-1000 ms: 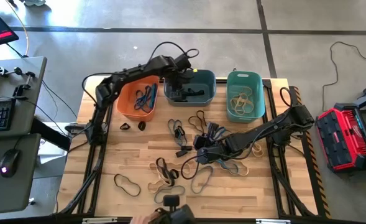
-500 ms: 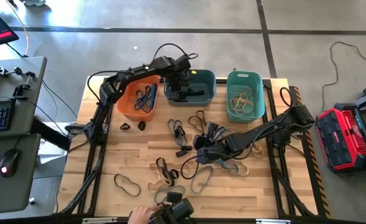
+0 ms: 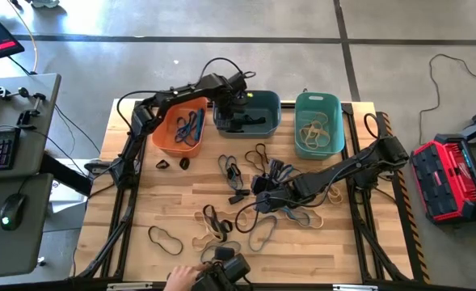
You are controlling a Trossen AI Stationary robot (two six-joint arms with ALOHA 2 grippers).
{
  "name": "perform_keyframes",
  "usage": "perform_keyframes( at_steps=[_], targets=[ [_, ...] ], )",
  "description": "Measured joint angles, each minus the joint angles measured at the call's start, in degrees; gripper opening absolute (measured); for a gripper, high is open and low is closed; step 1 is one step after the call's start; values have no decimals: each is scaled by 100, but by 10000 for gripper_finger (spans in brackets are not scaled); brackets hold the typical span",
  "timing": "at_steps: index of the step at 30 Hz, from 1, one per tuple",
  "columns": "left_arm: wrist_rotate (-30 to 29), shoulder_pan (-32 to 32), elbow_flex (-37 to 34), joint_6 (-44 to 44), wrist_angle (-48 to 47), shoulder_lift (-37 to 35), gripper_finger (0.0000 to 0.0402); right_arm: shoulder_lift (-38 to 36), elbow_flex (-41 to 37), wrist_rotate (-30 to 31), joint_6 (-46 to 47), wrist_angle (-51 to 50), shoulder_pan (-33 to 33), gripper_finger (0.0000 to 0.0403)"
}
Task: Sort rubber bands into baskets
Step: Put the black rubber band into the blue bin
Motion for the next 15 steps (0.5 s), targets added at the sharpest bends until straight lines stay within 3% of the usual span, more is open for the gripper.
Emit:
perform_keyframes(
  at_steps=[6, 15],
  targets=[
    [-28, -22, 0, -22, -22, 1, 23, 0, 0, 0, 7, 1, 0, 0],
    [-183, -44, 0, -33, -39, 1, 90, 0, 0, 2, 7, 1, 0, 0]
  ],
)
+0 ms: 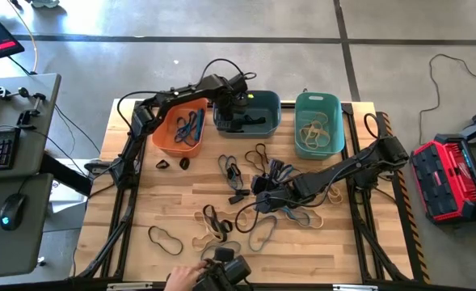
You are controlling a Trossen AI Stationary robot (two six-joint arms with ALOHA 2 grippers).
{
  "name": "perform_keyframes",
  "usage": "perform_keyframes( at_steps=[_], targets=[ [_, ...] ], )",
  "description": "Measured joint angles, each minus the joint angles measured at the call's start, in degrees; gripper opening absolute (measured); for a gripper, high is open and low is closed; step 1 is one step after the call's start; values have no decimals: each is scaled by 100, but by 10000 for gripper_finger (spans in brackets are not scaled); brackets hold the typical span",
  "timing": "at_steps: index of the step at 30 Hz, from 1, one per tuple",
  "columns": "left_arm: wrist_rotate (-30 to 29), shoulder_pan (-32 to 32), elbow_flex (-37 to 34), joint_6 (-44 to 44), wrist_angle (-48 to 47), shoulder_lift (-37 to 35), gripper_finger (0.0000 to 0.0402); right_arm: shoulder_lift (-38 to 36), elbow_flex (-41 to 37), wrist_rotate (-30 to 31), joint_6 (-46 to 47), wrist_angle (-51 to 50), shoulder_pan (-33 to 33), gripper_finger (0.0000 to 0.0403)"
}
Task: Sort rubber bands into baskets
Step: Put the black rubber band into the blue bin, then put the brown rubber band into the green bin
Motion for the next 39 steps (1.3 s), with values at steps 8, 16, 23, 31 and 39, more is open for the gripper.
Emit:
perform_keyframes(
  at_steps=[8, 16, 23, 31, 39],
  targets=[
    [-740, -51, 9, 52, -338, -51, 99, 0, 0, 0, 0, -2, 0, 0],
    [-609, -68, 9, 194, -161, -511, 15, 0, 0, -1, -121, 19, -84, 0],
    [5, -66, 8, -220, 574, -1017, 2, 0, 0, 214, -149, 60, -178, 0],
    [614, -107, -634, -652, 1986, -1495, 0, 0, -818, 93, -389, 1731, -219, 0],
    [726, -185, -1901, -865, 3350, -2050, 0, -202, -1929, 22, -73, 3188, -196, 0]
  ],
)
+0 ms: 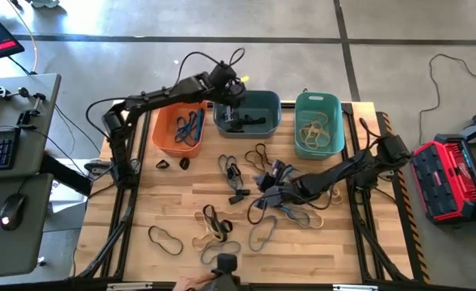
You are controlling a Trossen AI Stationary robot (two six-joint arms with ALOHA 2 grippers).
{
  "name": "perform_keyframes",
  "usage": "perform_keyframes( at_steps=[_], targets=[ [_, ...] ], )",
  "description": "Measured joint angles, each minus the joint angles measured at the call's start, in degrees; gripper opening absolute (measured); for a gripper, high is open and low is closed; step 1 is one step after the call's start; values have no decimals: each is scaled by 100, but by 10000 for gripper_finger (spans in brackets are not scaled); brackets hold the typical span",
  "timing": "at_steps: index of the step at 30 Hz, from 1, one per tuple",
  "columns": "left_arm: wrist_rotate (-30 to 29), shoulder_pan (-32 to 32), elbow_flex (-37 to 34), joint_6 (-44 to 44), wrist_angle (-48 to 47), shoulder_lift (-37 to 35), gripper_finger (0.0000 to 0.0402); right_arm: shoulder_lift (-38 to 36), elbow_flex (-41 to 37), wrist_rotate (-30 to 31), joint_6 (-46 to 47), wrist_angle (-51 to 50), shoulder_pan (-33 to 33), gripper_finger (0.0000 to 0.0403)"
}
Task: Sort rubber bands into baskets
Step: Put the brown rubber band into the green bin
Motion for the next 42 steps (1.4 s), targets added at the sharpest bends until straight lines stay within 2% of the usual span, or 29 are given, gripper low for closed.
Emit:
perform_keyframes(
  at_steps=[7, 17, 24, 31, 35, 42],
  targets=[
    [355, -160, -1181, -410, 1286, -600, 0, -694, -290, 106, 78, -203, 142, 0],
    [487, -692, -2721, -748, 2223, -1673, 0, -1208, -298, 6, 291, -1514, 638, 0],
    [485, -1143, -3519, -1113, 2984, -2211, 0, -1378, -300, -524, 1595, -2970, 901, 0],
    [479, -1574, -3961, -1362, 3327, -2353, 0, -1396, -287, -1126, 2770, -4374, 966, 3],
    [478, -1803, -4309, -1425, 3702, -2366, 0, -1398, -285, -1440, 3438, -5218, 966, 30],
    [467, -2089, -5118, -1952, 4747, -2433, 0, -1398, -285, -1577, 3979, -6458, 930, 114]
  ],
)
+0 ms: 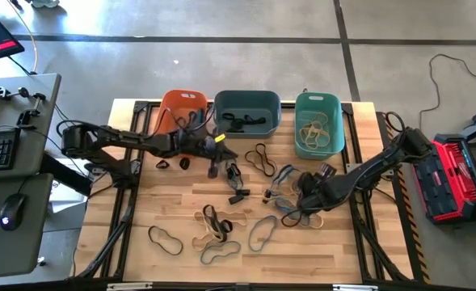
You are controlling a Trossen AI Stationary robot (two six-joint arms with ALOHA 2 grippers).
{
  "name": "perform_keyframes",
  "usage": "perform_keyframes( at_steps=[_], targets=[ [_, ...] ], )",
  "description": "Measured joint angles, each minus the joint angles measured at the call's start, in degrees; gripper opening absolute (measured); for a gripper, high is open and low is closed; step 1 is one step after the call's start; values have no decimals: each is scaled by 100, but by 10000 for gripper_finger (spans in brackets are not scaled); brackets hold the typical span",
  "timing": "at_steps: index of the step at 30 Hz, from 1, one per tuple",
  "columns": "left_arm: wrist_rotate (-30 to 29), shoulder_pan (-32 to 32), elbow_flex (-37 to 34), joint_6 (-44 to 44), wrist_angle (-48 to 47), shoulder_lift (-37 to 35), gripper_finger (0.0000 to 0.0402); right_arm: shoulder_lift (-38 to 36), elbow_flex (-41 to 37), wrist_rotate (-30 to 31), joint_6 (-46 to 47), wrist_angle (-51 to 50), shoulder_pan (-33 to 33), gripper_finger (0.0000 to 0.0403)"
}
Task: Sort rubber bands into baskets
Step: Put the brown rubber band into the green bin
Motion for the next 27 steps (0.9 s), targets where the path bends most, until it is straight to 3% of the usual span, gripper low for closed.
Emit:
perform_keyframes(
  at_steps=[5, 10, 18, 22, 27],
  targets=[
    [-82, -254, -515, -248, 581, -144, 0, -2, -86, -214, -320, -259, -230, 145],
    [-472, -555, -860, -325, 636, -365, 0, 0, -469, -639, -862, 6, -694, 146],
    [-843, -992, -1079, -342, 620, -648, 0, 0, -638, -767, -1554, 174, -1323, 145],
    [-958, -1164, -1077, -339, 609, -658, 0, 0, -638, -1037, -1913, 300, -1593, 128],
    [-973, -1322, -1077, -336, 607, -660, 0, 0, -638, -1571, -2146, 318, -1815, 66]
  ],
)
